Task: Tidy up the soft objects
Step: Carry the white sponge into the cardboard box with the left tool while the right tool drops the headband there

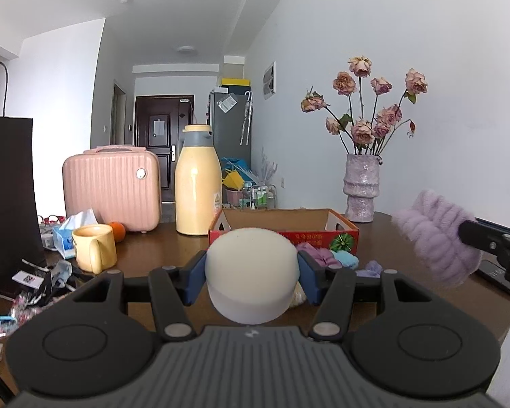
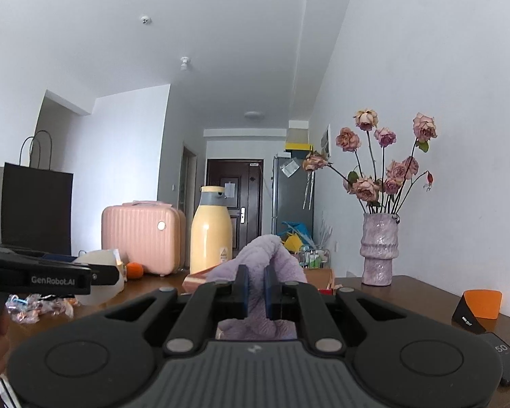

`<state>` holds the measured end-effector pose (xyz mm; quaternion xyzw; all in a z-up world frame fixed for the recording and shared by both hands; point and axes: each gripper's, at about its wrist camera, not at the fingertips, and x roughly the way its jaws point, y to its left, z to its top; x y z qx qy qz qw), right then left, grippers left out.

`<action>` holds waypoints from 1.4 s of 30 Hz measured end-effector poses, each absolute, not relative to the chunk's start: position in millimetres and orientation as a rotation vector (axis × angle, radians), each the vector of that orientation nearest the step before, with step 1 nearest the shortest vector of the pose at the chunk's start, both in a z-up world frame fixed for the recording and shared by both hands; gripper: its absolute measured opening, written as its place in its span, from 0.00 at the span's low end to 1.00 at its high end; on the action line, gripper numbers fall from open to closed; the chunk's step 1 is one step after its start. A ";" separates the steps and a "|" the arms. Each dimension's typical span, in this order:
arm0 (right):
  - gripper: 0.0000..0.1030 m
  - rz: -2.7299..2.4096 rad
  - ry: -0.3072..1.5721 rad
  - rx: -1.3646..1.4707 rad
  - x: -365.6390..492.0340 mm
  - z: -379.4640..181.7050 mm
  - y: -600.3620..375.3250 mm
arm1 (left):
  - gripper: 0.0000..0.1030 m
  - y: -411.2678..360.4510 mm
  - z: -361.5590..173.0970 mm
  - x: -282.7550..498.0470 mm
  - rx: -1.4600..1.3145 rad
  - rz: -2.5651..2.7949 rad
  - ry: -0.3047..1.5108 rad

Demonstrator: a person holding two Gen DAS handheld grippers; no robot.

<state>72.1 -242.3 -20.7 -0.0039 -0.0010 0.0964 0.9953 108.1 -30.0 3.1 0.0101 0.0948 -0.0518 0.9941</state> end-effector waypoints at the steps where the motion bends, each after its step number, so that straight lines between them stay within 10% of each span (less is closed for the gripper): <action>1: 0.08 0.187 -0.007 -0.005 74.3 -20.2 -243.0 | 0.55 -29.4 4.8 111.1 0.021 -0.102 0.187; 42: 0.09 0.289 0.170 0.156 417.2 98.6 -297.3 | 0.57 -26.6 103.1 470.0 0.089 -0.198 0.306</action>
